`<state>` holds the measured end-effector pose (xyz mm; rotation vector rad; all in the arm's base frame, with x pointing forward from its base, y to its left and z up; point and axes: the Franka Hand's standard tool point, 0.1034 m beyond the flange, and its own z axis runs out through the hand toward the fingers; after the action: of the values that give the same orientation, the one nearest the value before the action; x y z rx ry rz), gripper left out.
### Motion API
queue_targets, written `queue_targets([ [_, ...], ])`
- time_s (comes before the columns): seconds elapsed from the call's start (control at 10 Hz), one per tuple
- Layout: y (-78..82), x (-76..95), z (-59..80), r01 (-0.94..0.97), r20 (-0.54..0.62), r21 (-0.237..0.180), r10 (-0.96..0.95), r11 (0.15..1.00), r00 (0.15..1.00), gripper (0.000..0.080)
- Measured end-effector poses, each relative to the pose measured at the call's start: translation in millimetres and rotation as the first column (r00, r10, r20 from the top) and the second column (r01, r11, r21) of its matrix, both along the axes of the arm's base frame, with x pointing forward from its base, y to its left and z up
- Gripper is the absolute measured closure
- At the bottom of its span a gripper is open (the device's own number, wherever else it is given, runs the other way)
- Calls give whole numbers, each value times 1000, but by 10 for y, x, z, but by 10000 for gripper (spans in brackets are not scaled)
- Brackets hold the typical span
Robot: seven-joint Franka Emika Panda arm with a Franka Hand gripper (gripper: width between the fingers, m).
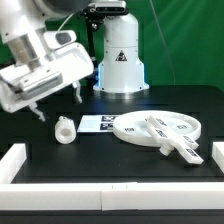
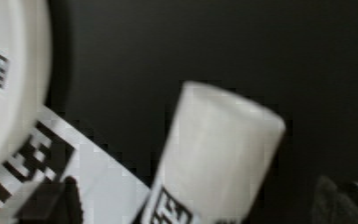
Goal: Assemble round table
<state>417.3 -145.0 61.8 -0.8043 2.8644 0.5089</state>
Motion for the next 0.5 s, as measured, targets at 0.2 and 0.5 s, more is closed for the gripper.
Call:
queue_targets([
  [0.2, 367, 165, 42, -160, 49, 7, 160, 987, 986, 151],
  [0.5, 430, 186, 31, -341, 113, -12, 340, 940, 933, 151],
])
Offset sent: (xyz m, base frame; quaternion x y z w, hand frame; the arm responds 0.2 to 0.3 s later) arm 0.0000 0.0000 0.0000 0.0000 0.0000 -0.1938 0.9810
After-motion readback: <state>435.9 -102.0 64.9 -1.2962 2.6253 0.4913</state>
